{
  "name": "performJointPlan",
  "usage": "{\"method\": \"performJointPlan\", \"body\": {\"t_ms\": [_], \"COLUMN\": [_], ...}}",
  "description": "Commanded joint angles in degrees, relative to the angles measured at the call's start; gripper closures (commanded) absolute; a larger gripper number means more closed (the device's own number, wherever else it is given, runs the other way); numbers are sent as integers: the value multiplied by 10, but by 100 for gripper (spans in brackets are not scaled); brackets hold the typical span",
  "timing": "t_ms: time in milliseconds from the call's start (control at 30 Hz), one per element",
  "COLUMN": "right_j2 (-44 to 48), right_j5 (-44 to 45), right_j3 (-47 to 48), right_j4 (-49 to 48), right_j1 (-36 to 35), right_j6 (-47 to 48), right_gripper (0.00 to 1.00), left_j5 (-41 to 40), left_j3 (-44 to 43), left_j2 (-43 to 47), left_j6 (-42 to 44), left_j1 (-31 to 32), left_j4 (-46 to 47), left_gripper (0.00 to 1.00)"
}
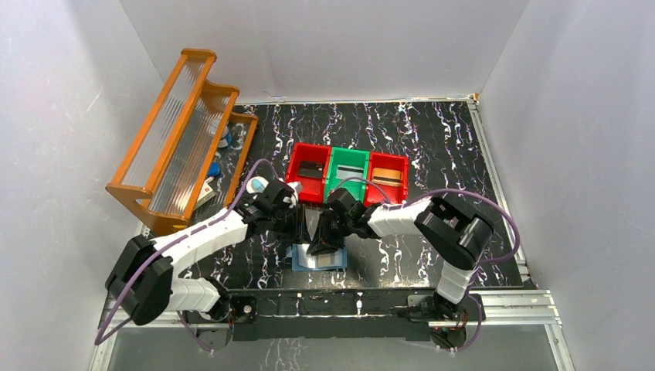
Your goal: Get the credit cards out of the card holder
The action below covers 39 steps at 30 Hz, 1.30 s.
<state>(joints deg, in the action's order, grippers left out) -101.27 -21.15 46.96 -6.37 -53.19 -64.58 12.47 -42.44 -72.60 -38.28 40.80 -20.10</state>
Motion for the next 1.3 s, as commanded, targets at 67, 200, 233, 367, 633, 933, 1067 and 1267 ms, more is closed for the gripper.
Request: {"method": "performJointPlan", "body": {"t_ms": [67, 200, 233, 367, 633, 933, 1067, 1267], "right_j2": [40, 74, 86, 149, 211, 189, 181, 159], "right_j5": [39, 70, 85, 145, 202, 177, 173, 165], "right_j3": [-19, -22, -23, -26, -31, -43, -45, -40], "right_j4": [-6, 22, 37, 106, 196, 177, 173, 178], "right_j1": [-2, -1, -2, -1, -1, -2, -1, -1], "right_j6": [0, 1, 2, 7, 4, -9, -10, -6], "right_gripper": [70, 69, 68, 63, 50, 48, 48, 48], "left_j5": [76, 63, 59, 57, 79, 87, 79, 49], "left_j3": [19, 22, 22, 22, 8, 2, 5, 0], "left_j2": [-51, -79, -81, -83, -87, -82, -75, -61], "left_j6": [-3, 1, 2, 13, 35, 42, 40, 45], "left_j1": [-3, -3, -3, -3, -3, -2, -3, -3], "left_j4": [22, 11, 7, 4, 6, 9, 7, -10], "left_gripper": [77, 80, 81, 81, 79, 76, 76, 76]}}
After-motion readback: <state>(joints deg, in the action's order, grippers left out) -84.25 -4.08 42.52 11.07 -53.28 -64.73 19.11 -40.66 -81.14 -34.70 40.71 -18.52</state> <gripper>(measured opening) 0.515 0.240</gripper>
